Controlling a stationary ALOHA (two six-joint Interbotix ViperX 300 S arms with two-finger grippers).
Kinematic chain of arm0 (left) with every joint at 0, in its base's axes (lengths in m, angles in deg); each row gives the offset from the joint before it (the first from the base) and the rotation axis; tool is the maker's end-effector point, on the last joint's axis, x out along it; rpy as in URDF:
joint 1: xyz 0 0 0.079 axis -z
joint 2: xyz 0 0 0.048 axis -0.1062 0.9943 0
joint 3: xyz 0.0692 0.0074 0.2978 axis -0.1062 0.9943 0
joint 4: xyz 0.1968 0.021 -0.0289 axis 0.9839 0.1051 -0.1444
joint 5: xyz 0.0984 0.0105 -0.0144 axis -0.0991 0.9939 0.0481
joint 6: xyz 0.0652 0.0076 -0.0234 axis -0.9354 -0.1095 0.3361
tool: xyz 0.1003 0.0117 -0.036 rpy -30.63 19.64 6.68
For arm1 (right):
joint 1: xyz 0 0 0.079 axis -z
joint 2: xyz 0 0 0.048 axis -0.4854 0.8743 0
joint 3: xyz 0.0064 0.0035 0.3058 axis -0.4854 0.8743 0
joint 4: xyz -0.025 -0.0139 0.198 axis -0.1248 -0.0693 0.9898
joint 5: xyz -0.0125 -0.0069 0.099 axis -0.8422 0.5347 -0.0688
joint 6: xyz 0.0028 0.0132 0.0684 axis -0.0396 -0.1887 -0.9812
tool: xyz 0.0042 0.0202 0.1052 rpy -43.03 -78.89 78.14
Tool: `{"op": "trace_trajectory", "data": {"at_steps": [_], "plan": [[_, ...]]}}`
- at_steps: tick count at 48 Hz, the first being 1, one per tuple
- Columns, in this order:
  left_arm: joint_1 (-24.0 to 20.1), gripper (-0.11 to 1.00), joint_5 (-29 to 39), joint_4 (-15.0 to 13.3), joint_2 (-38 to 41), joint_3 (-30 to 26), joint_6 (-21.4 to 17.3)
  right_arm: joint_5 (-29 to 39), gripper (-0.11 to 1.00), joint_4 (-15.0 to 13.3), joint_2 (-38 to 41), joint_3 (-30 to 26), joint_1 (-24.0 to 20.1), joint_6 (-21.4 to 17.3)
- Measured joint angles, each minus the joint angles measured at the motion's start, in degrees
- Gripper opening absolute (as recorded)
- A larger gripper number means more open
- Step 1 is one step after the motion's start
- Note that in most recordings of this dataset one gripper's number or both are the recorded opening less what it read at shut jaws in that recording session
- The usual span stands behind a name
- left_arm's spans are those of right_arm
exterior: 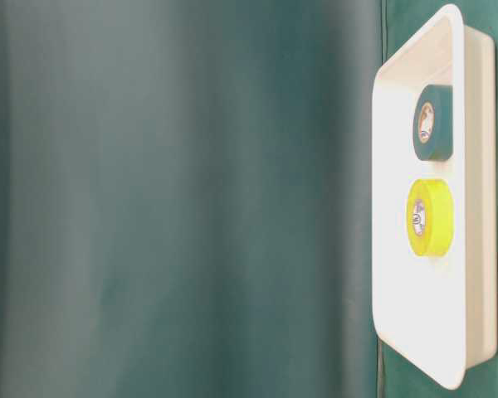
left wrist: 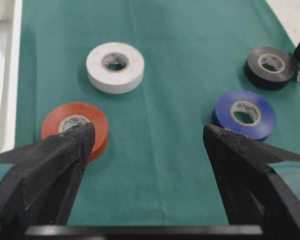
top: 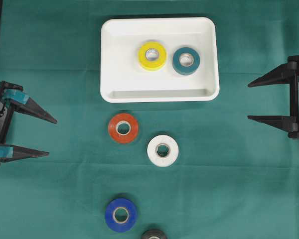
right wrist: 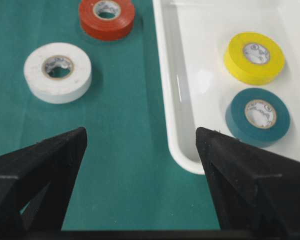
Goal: Pick up the tape from a random location and place it into the white case.
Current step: 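Move the left gripper over the white tape roll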
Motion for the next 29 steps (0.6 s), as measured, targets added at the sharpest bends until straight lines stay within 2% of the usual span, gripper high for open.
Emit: {"op": "trace_trajectory", "data": {"at_steps": [13, 29], "plan": [[0.26, 0.91, -5.89, 0.0, 3.43, -0.62, -0.7, -0.35, 0.87, 0.0, 0.0, 0.0, 0.0, 0.0], [0.35, 0.91, -12.57, 0.09, 18.11, -7.65, -1.05, -0.53, 0.87, 0.0, 0.09, 0.0, 0.0, 0.0]]}}
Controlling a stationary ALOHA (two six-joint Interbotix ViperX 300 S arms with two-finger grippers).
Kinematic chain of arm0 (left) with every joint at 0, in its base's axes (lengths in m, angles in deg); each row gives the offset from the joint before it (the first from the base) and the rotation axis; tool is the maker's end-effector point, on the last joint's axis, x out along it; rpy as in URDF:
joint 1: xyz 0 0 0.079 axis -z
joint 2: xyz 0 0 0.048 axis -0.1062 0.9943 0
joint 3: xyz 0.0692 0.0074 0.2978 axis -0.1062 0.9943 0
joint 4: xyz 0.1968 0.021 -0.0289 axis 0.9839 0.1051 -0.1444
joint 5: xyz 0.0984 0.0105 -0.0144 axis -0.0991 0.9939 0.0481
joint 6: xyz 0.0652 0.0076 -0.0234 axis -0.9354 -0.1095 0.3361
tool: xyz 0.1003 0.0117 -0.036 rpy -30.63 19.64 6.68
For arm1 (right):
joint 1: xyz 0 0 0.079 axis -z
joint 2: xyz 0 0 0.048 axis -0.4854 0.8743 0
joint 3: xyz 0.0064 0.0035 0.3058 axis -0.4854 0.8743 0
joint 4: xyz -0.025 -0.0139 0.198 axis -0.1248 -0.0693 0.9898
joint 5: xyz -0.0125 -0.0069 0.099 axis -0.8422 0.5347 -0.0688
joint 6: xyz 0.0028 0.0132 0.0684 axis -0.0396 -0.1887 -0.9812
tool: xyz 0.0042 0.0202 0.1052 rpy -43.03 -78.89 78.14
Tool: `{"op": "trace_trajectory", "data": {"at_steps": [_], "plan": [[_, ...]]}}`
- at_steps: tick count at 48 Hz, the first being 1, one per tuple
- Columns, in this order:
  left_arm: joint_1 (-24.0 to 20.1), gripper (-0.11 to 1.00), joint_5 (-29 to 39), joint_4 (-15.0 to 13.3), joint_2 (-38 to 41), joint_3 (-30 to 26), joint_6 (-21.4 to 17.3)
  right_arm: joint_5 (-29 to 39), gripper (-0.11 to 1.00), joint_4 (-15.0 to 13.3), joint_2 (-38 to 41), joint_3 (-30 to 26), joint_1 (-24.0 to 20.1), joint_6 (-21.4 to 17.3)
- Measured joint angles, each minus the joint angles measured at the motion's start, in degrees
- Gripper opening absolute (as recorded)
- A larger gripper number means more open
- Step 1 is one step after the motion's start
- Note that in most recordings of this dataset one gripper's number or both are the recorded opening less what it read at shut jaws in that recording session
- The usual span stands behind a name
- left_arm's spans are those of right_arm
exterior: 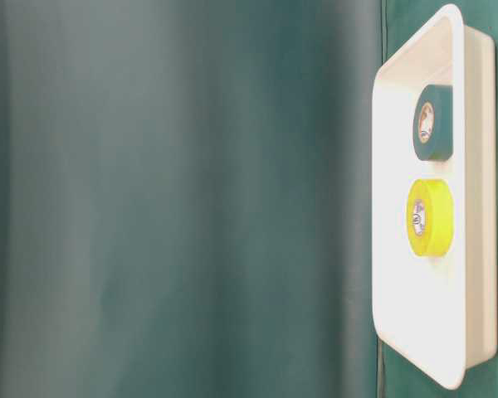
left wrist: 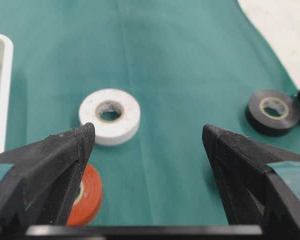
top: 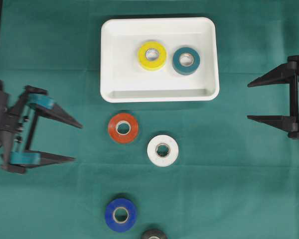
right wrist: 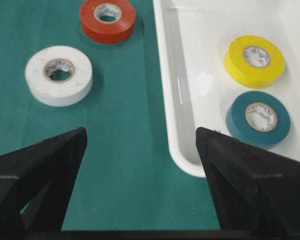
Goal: Pick up the tape from a random location and place it into the white case.
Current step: 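Move the left gripper over the white tape roll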
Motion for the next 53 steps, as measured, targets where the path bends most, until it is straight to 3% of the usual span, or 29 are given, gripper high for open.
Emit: {"op": "trace_trajectory", "data": {"at_steps": [28, 42, 53], "plan": [[-0.35, 0.91, 0.7, -0.09, 24.7, -22.68, -1.85, 0.0, 0.87, -0.09, 0.09, 0.0, 0.0, 0.0], [-1.14, 0.91, 5.71, -0.09, 31.64, -31.9, -1.85, 0.0, 0.87, 0.0, 0.18, -0.09, 0.0, 0.0], [-1.67, 0.91, 10.02, 0.0, 33.31, -34.89, -1.32, 0.0, 0.87, -0.09, 0.18, -0.09, 0.0, 0.0]]}}
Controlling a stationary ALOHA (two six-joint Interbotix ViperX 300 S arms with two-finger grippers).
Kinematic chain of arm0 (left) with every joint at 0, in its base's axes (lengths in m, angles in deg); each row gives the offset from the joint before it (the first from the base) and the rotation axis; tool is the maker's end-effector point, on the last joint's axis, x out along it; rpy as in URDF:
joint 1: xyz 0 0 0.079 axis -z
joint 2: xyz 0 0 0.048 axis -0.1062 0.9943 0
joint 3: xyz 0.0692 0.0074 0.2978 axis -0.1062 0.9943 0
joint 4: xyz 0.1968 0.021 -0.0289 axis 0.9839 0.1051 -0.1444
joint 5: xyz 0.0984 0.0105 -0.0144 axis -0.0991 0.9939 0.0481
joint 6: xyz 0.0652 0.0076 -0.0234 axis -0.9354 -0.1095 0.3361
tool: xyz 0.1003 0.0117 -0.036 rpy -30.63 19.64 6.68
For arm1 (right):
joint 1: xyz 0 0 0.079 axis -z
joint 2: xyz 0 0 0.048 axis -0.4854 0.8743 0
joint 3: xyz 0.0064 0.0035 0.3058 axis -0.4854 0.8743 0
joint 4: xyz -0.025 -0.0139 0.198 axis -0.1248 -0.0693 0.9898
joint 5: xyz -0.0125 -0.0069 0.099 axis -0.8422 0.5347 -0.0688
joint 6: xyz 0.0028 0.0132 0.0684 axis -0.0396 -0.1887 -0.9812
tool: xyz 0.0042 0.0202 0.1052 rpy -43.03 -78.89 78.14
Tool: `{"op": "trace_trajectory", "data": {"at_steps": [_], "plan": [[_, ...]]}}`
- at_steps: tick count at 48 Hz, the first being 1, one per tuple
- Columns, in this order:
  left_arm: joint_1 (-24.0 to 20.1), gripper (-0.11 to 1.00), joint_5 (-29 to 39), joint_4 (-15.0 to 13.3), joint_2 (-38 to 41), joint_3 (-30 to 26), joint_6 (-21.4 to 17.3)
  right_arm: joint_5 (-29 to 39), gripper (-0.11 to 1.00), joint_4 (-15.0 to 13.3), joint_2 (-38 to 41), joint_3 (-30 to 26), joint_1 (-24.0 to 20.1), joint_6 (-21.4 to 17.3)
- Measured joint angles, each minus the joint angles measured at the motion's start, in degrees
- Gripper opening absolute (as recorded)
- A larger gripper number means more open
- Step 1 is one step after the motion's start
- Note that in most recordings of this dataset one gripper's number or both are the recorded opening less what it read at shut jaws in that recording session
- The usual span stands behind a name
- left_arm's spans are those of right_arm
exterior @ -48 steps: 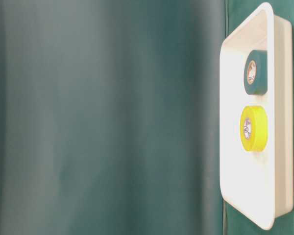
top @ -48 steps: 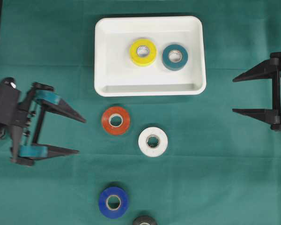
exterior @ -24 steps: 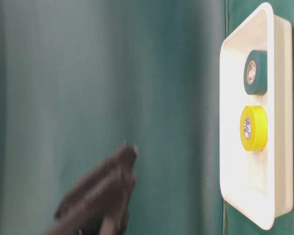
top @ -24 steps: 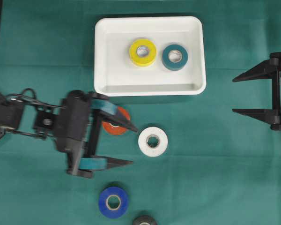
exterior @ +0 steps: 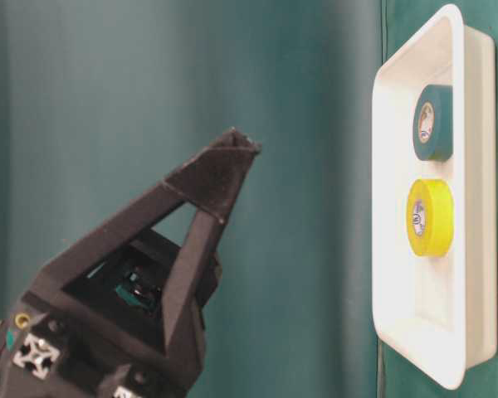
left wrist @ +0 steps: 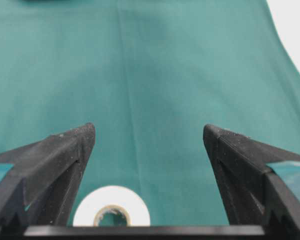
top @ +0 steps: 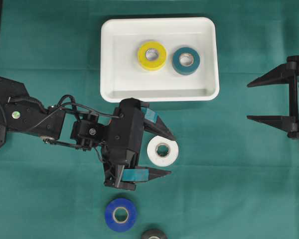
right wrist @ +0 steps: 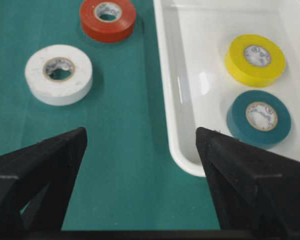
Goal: Pick up the tape from a random location and place it into the white case.
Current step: 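Move the left gripper over the white tape roll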
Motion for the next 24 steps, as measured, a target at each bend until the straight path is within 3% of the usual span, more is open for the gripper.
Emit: {"op": "trace_trajectory", "data": {"at_steps": [9, 24], "plan": [[0.0, 0.91, 6.06, -0.09, 1.49, -2.55, 0.26, 0.0, 0.87, -0.09, 0.0, 0.09, 0.0, 0.0], [-0.09, 0.91, 28.48, -0.09, 7.91, -13.54, 1.49, 0.0, 0.87, -0.09, 0.0, 0.0, 0.09, 0.0]]}}
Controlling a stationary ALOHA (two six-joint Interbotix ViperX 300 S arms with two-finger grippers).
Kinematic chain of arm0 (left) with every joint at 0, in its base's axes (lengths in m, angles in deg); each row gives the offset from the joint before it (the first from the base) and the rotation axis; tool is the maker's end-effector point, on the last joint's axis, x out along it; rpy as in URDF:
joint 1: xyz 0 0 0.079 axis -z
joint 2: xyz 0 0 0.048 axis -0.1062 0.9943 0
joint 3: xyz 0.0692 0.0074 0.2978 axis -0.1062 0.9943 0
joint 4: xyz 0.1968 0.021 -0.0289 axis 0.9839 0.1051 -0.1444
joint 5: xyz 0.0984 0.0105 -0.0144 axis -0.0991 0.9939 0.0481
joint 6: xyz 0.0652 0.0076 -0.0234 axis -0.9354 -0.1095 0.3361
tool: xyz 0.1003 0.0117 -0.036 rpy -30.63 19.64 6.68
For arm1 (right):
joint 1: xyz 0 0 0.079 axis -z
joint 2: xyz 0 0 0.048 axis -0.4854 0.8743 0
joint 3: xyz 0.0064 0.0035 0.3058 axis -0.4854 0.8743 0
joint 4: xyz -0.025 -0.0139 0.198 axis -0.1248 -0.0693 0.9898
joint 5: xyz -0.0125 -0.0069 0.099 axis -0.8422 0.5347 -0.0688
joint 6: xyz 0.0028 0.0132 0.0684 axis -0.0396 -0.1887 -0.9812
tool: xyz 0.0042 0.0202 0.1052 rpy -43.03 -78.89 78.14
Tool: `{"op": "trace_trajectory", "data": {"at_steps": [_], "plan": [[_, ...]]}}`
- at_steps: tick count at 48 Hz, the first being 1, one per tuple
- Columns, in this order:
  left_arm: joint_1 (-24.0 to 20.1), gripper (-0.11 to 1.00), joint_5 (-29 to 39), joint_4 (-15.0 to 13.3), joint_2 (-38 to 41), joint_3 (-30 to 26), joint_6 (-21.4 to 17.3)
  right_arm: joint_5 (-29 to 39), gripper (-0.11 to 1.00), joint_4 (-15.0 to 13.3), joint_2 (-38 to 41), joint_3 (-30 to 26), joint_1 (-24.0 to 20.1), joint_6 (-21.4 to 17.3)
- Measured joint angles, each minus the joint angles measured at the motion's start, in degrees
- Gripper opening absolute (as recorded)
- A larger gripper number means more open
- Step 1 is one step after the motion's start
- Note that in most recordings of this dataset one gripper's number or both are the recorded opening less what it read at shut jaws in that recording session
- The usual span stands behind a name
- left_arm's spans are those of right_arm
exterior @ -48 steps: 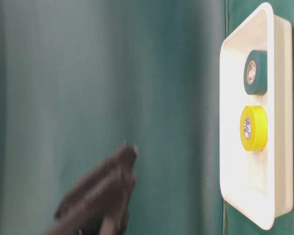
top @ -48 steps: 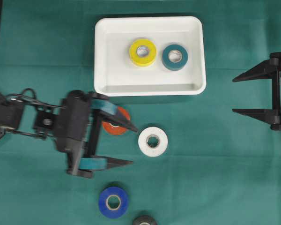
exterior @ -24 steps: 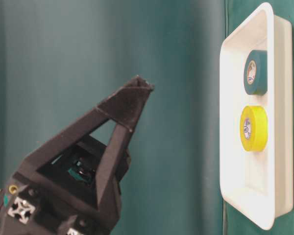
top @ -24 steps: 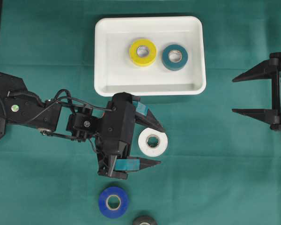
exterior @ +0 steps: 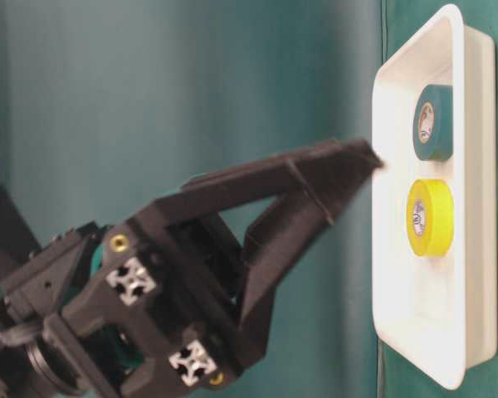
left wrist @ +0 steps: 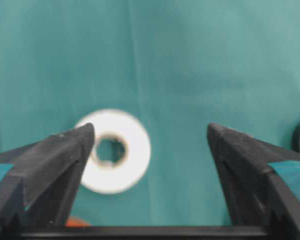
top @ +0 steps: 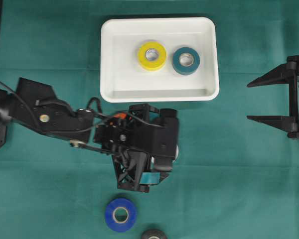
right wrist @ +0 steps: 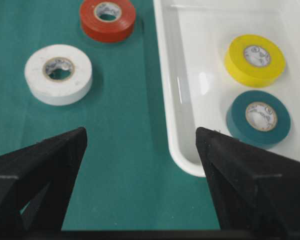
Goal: Pick up the tape from a random location and place it into the white case.
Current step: 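Move the left gripper over the white tape roll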
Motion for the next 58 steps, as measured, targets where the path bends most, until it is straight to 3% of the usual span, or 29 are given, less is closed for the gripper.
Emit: {"op": "trace_trajectory", "data": {"at_steps": [8, 14, 58], "plan": [[0.0, 0.91, 10.2, 0.0, 2.46, -4.83, 0.79, 0.0, 0.87, 0.0, 0.09, 0.0, -0.09, 0.0], [0.0, 0.91, 13.45, 0.09, 3.43, -6.77, 0.7, 0.0, 0.87, 0.0, 0.09, 0.09, -0.09, 0.0], [0.09, 0.91, 12.57, 0.26, 3.52, -7.12, 0.7, 0.0, 0.87, -0.09, 0.44, 0.0, -0.09, 0.0]]}}
